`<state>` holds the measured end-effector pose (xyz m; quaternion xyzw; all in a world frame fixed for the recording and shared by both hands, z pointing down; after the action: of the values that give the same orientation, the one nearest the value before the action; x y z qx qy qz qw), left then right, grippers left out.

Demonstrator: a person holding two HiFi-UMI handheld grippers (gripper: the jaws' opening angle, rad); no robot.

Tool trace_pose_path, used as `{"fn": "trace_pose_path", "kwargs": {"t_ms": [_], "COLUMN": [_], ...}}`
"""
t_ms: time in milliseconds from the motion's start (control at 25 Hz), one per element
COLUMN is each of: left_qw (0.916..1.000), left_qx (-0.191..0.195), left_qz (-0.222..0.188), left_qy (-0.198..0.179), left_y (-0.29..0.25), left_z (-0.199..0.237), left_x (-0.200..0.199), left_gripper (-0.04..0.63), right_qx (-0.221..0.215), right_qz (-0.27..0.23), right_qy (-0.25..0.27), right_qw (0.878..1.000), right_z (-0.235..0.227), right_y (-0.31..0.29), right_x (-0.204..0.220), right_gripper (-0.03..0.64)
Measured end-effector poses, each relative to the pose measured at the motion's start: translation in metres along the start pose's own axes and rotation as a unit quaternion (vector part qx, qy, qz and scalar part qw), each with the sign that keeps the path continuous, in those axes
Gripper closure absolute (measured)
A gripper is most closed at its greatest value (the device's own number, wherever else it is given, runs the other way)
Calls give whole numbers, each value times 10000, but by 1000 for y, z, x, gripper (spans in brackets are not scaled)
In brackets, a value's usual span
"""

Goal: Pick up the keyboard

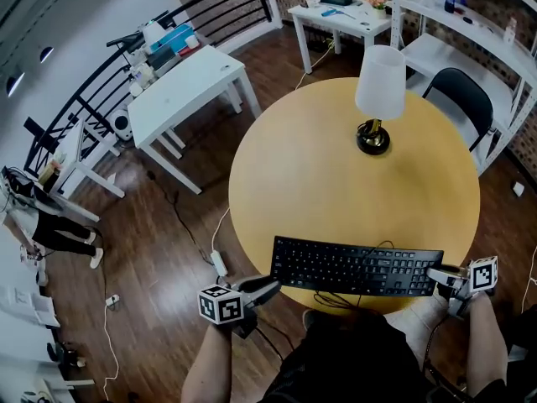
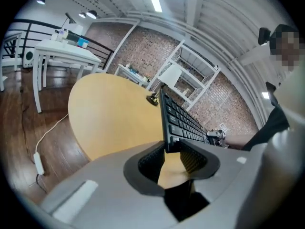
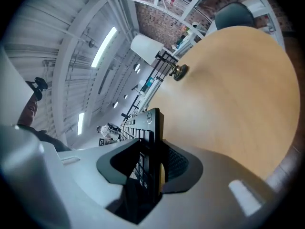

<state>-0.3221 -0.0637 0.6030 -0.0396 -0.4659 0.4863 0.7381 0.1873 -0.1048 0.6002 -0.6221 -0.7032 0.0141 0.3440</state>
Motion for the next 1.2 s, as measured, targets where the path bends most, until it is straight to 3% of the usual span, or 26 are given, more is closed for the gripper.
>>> {"fn": "trace_pose_path", "kwargs": {"t_ms": [480,640,1200], "left_qw": [9940,9908,9840], "left_qx": [-316,-383,-680], "left_qz": [-787,-1044,-1372], "left_qy": [-684,-776,-910], "left_y": [49,54,69], "left_z": [-39,-54,-57], "left_x": [-118,-147,-214], "left_gripper": [265,265,264], "right_qx": [-232,-198,-321], "right_qz": [-359,-452,-619], "right_qy": [1182,1325,1797], "right_qw": [9921,9900,9813], "right_z": [77,90,123], "right_y": [16,28,23], "right_x": [-128,-161,-243], "right_gripper": [479,477,477]}}
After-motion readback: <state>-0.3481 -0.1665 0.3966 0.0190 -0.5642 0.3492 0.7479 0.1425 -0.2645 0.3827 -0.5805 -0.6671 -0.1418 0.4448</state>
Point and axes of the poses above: the fingertips, and each gripper's own axes: y backward along the fingers, z to its left, x out of its underside, the point moved 6 cm from there along y, backward along the fingers, and after that the axes turned 4 degrees about z, right-handed, at the moved point
